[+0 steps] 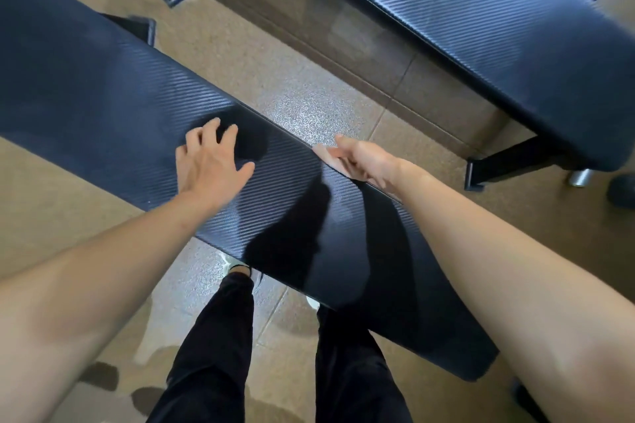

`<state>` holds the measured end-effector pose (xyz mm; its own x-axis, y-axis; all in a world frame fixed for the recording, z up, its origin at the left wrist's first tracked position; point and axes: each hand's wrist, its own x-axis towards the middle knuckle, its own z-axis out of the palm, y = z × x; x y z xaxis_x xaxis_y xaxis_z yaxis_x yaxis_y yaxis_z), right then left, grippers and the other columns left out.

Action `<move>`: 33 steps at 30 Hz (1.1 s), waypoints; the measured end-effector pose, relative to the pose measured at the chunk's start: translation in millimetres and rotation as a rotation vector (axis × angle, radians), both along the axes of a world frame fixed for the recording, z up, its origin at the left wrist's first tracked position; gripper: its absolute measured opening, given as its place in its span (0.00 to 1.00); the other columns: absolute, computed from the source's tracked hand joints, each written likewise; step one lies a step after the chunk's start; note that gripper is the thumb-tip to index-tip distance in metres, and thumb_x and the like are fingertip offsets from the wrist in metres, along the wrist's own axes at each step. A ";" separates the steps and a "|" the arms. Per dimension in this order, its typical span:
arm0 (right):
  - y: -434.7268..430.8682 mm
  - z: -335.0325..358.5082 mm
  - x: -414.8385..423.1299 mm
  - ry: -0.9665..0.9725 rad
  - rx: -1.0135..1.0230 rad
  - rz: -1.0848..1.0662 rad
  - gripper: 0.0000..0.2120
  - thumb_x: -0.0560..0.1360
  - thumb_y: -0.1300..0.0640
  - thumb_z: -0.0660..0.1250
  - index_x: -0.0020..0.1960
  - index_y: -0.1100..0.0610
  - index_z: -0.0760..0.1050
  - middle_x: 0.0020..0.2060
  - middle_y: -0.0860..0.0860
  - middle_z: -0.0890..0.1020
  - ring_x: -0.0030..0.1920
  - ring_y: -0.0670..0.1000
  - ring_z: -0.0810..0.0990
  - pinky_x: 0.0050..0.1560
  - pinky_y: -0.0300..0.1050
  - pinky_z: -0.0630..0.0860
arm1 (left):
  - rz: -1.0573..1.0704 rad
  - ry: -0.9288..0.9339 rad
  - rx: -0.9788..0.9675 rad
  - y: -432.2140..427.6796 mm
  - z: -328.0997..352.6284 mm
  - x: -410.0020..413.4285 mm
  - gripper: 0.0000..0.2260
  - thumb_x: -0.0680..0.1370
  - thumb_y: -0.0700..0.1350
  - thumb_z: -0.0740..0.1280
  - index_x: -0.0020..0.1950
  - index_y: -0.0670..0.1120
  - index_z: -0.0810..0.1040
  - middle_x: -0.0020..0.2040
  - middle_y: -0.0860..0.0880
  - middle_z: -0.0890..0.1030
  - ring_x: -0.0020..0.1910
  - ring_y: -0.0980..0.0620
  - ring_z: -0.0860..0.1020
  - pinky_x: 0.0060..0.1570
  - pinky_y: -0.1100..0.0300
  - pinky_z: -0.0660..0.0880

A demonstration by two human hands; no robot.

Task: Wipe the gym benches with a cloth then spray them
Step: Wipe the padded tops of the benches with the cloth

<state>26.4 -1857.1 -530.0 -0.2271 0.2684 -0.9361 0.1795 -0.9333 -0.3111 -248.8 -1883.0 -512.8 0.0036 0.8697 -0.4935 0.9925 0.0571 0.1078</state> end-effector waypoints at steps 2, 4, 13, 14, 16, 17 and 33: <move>8.2 4.7 -12.8 -0.083 0.030 0.122 0.26 0.85 0.43 0.51 0.60 0.60 0.80 0.35 0.42 0.82 0.34 0.37 0.79 0.31 0.30 0.70 | 0.016 0.045 -0.046 8.8 -0.9 -19.0 0.36 0.78 0.63 0.67 0.82 0.51 0.60 0.82 0.43 0.57 0.77 0.37 0.59 0.71 0.38 0.63; 19.3 2.8 -27.0 -0.199 0.108 0.276 0.32 0.84 0.39 0.50 0.66 0.64 0.77 0.29 0.45 0.70 0.27 0.42 0.67 0.28 0.33 0.67 | 0.024 0.075 -0.093 13.3 -1.9 -35.2 0.37 0.78 0.65 0.66 0.82 0.55 0.57 0.83 0.42 0.53 0.78 0.35 0.56 0.72 0.37 0.62; 87.8 20.8 -67.5 -0.092 -0.282 0.602 0.35 0.77 0.27 0.47 0.64 0.53 0.72 0.34 0.43 0.74 0.29 0.46 0.65 0.39 0.45 0.58 | -0.090 0.044 -0.082 8.2 -13.4 -67.8 0.38 0.77 0.67 0.64 0.82 0.61 0.51 0.84 0.44 0.48 0.78 0.35 0.55 0.71 0.39 0.65; 91.0 23.6 -74.3 -0.078 -0.291 0.588 0.33 0.78 0.27 0.47 0.66 0.52 0.70 0.33 0.41 0.75 0.30 0.45 0.64 0.40 0.45 0.59 | -0.092 0.034 -0.081 7.2 -14.1 -68.4 0.38 0.77 0.67 0.64 0.82 0.60 0.51 0.84 0.44 0.48 0.78 0.35 0.55 0.72 0.39 0.65; 96.8 22.8 -83.7 -0.109 -0.278 0.586 0.37 0.79 0.29 0.46 0.74 0.53 0.69 0.41 0.43 0.79 0.38 0.47 0.72 0.53 0.48 0.69 | -0.105 0.028 -0.079 5.6 -15.7 -70.7 0.38 0.77 0.67 0.63 0.83 0.60 0.50 0.84 0.44 0.48 0.78 0.35 0.55 0.72 0.39 0.64; 99.9 22.9 -87.9 -0.142 -0.253 0.576 0.38 0.79 0.29 0.47 0.75 0.54 0.68 0.50 0.45 0.80 0.46 0.49 0.76 0.61 0.57 0.72 | -0.114 0.026 -0.074 5.4 -16.5 -72.4 0.38 0.77 0.67 0.63 0.83 0.59 0.50 0.84 0.44 0.48 0.78 0.35 0.55 0.72 0.39 0.65; 148.7 -8.8 -155.6 -0.124 -0.106 0.706 0.32 0.76 0.27 0.49 0.61 0.48 0.78 0.42 0.39 0.76 0.44 0.45 0.69 0.50 0.47 0.67 | 0.158 0.033 -0.072 23.9 -15.2 -113.8 0.36 0.76 0.66 0.65 0.81 0.58 0.58 0.83 0.40 0.51 0.79 0.32 0.53 0.74 0.34 0.58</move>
<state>-129.3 -1708.4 -538.8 -0.2029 0.0034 -0.9792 0.7785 -0.6060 -0.1635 -362.5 -1859.2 -528.0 -0.1476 0.8204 -0.5524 0.9735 0.2192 0.0654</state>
